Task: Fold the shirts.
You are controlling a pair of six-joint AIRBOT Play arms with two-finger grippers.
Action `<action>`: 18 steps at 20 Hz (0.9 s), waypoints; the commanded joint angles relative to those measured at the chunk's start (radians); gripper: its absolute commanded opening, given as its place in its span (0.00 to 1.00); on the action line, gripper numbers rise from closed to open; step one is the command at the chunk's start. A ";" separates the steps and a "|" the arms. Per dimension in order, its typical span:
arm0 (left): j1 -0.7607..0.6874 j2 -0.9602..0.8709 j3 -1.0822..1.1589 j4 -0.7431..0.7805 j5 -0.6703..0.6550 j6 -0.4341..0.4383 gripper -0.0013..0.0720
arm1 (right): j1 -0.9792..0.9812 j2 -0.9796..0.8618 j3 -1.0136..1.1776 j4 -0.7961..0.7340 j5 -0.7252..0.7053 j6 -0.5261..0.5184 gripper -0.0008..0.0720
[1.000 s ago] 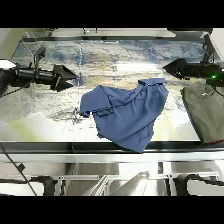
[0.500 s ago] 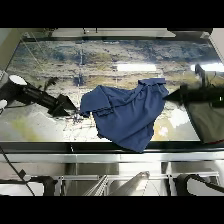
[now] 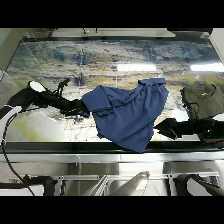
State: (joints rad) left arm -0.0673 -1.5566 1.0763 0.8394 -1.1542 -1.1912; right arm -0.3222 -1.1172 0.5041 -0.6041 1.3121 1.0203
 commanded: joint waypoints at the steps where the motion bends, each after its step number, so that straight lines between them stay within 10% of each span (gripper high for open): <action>1: -0.036 -0.041 0.028 0.007 0.029 0.000 0.97 | 0.000 0.007 -0.026 -0.010 -0.038 0.001 0.77; 6: -0.023 -0.124 0.028 0.008 -0.076 0.001 0.91 | 0.000 0.007 -0.026 -0.014 -0.080 0.005 0.74; 9: -0.021 -0.132 0.031 0.007 -0.034 0.002 0.11 | 0.000 -0.006 -0.026 -0.032 -0.097 0.005 0.51; 10: -0.021 -0.132 0.032 0.006 -0.018 0.002 0.02 | 0.000 -0.016 -0.027 -0.037 -0.101 0.005 0.51; 18: -0.019 -0.107 0.031 -0.001 -0.022 0.003 0.04 | 0.002 -0.097 -0.067 -0.052 -0.130 -0.003 0.59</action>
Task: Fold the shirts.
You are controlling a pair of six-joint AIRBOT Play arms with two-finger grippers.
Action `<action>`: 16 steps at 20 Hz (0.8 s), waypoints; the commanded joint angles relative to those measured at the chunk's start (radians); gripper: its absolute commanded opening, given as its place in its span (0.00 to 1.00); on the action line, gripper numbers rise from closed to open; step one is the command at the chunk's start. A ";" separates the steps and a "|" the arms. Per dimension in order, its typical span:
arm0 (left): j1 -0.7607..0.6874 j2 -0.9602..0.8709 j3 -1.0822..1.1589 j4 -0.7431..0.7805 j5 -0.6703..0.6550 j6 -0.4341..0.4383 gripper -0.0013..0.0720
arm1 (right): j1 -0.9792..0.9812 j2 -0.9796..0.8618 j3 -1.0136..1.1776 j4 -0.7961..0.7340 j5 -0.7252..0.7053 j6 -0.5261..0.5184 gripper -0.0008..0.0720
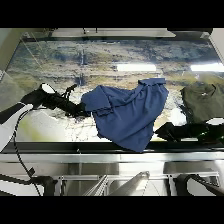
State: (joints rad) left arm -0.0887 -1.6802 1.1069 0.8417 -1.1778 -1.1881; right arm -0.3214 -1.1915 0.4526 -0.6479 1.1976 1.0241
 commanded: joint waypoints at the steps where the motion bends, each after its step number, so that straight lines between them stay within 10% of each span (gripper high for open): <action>1: 0.003 0.032 0.001 -0.002 0.002 0.001 0.07 | 0.001 -0.025 -0.016 -0.008 -0.018 -0.007 0.75; 4: 0.026 0.095 0.001 0.005 0.001 0.000 0.82 | 0.001 -0.025 -0.016 -0.008 -0.021 -0.007 0.77; 16: 0.000 0.000 0.000 -0.005 0.123 -0.009 0.82 | 0.001 -0.025 -0.017 -0.003 -0.020 -0.006 0.77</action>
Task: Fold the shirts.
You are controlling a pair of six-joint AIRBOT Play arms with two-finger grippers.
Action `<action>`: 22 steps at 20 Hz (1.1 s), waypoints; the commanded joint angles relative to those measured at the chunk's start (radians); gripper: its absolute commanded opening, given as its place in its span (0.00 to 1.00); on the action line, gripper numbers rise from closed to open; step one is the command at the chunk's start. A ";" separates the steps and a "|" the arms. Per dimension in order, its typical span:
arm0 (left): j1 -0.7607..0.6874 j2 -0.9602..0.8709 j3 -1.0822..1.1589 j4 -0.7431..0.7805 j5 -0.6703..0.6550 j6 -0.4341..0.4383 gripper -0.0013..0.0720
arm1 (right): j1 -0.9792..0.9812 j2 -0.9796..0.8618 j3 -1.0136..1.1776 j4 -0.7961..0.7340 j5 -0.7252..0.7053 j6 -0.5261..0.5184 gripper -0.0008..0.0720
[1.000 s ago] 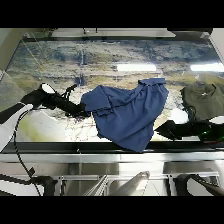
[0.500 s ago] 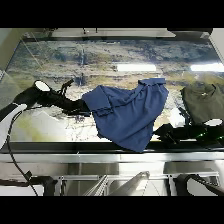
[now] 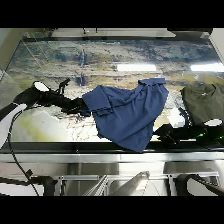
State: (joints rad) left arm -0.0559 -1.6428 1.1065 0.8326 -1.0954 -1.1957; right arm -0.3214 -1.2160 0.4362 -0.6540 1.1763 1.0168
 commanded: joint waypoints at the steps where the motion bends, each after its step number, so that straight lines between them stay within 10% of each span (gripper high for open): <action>1: -0.043 -0.039 0.000 0.003 0.040 -0.002 0.77 | 0.001 -0.001 0.000 0.003 0.001 0.001 0.77; 4: -0.054 -0.014 0.053 0.003 -0.034 -0.001 0.04 | 0.001 -0.001 0.000 0.003 -0.008 0.000 0.77; 10: -0.051 0.035 0.268 -0.023 -0.179 -0.001 0.05 | 0.153 -0.009 0.000 0.014 -0.145 0.032 0.72; 13: -0.047 0.035 0.329 -0.078 -0.179 -0.001 0.05 | 0.257 -0.045 0.000 0.153 -0.202 0.011 0.48; 15: -0.032 0.034 0.348 -0.142 -0.179 0.002 0.05 | 0.299 -0.062 0.002 0.256 -0.244 -0.057 0.05; 22: 0.214 -0.050 0.357 -0.580 -0.241 -0.013 0.05 | 0.188 0.076 0.029 0.205 -0.116 -0.064 0.03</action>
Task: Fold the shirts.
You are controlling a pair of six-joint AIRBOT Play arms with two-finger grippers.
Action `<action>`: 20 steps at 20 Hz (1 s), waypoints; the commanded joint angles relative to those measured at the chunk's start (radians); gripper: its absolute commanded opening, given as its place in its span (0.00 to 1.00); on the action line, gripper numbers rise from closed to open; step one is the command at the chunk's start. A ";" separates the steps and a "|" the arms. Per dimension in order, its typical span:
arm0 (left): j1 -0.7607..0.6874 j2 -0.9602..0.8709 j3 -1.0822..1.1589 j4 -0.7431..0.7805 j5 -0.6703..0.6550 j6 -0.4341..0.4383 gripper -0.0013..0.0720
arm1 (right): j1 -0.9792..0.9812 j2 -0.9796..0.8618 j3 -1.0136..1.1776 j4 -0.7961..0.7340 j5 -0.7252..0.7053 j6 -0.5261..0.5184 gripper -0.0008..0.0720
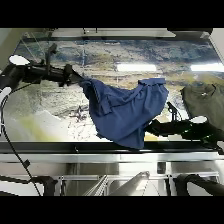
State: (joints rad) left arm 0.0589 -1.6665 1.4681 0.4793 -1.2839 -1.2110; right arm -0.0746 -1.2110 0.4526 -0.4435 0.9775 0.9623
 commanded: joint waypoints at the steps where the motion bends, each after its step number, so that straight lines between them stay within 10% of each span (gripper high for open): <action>1: 0.146 -0.026 -0.016 -0.339 -0.113 0.035 0.05 | -0.110 0.126 0.036 -0.005 0.132 -0.009 0.03; 6: 0.254 0.043 -0.018 -0.933 -0.461 0.094 0.05 | -0.360 0.411 0.360 0.275 0.352 -0.077 0.03; 11: 0.250 0.248 -0.018 -1.258 -0.487 0.085 0.05 | -0.548 0.576 0.795 0.503 0.345 -0.068 0.03; 16: 0.252 0.457 -0.018 -1.333 -0.485 0.113 0.05 | -0.660 0.633 0.981 0.504 0.264 -0.068 0.03; 20: 0.272 0.526 -0.018 -1.028 -0.432 0.129 0.04 | -0.663 0.600 0.980 0.444 0.293 -0.005 0.03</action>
State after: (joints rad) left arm 0.3195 -1.1988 1.4509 -0.7109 -1.7515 -1.0935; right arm -0.7204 -0.6010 1.4048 0.0208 1.2621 0.9234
